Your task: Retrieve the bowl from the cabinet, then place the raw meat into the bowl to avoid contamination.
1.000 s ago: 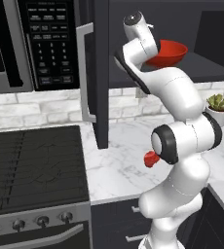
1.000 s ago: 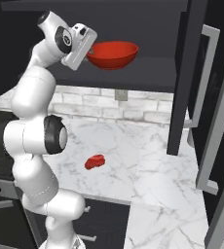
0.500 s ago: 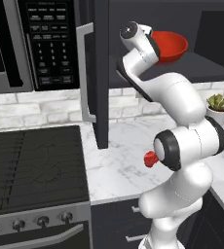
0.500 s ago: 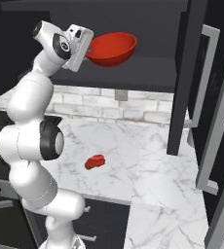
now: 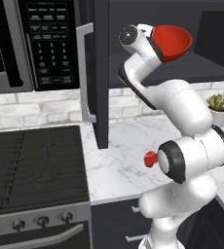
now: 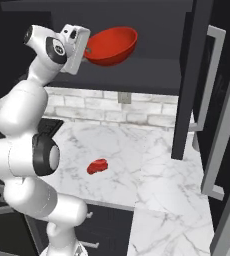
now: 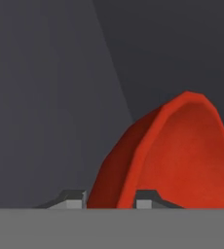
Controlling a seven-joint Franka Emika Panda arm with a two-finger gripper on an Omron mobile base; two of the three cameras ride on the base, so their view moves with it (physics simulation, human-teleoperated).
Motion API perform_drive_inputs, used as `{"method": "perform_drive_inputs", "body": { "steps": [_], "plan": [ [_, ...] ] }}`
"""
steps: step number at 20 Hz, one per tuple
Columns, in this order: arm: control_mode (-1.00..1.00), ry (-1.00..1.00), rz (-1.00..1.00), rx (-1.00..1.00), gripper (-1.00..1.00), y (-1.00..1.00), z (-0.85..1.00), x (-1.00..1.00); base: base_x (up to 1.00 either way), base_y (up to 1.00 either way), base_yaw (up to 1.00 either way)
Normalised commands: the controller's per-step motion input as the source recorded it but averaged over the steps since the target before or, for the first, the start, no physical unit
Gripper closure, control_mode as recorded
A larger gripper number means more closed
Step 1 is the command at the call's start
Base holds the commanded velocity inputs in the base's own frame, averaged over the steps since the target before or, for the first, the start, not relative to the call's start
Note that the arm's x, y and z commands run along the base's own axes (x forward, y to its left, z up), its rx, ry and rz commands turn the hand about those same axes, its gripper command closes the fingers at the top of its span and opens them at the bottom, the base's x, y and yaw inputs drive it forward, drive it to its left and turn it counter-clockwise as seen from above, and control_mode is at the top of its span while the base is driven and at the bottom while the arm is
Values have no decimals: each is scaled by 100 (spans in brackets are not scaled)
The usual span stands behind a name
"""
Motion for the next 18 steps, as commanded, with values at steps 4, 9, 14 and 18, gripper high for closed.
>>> {"method": "perform_drive_inputs", "body": {
  "steps": [4, 9, 14, 18],
  "plan": [
    [-100, -2, -1, -2, 100, 4, 8, -72, 0, 0, 0],
    [-100, 0, -1, 0, 100, 0, 2, -89, 0, 0, 0],
    [-100, 0, 0, 0, 100, 0, 0, -100, 0, 0, 0],
    [-100, 0, 0, 0, 100, 0, 0, -100, 0, 0, 0]
  ]
}}
